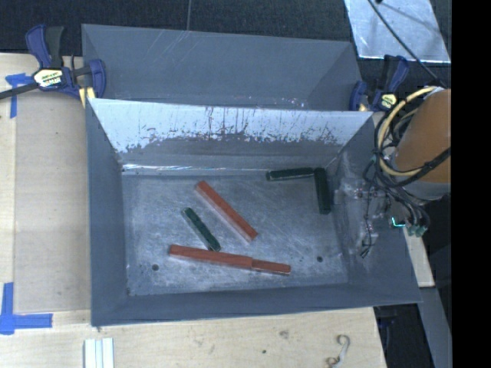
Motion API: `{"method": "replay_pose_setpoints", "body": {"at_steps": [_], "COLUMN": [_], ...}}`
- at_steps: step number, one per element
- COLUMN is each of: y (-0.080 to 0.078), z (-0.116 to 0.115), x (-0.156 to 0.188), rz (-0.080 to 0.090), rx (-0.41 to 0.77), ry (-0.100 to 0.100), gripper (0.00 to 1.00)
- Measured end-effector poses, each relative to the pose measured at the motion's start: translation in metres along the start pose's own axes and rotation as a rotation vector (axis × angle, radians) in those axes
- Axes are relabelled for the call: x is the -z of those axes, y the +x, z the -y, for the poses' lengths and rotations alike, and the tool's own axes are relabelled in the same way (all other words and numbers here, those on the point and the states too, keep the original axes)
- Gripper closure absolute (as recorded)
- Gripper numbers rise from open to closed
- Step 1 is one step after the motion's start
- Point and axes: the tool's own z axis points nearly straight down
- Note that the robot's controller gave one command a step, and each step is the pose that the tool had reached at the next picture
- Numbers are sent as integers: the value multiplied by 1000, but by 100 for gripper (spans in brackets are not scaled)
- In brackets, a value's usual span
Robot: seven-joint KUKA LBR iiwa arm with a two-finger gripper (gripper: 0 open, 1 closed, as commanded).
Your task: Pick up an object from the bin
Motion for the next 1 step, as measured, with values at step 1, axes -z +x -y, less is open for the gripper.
{"method": "replay_pose_setpoints", "body": {"at_steps": [1], "y": [22], "z": [-89], "x": [-73], "rz": [0], "rx": [-58], "ry": [-4], "gripper": [0]}}
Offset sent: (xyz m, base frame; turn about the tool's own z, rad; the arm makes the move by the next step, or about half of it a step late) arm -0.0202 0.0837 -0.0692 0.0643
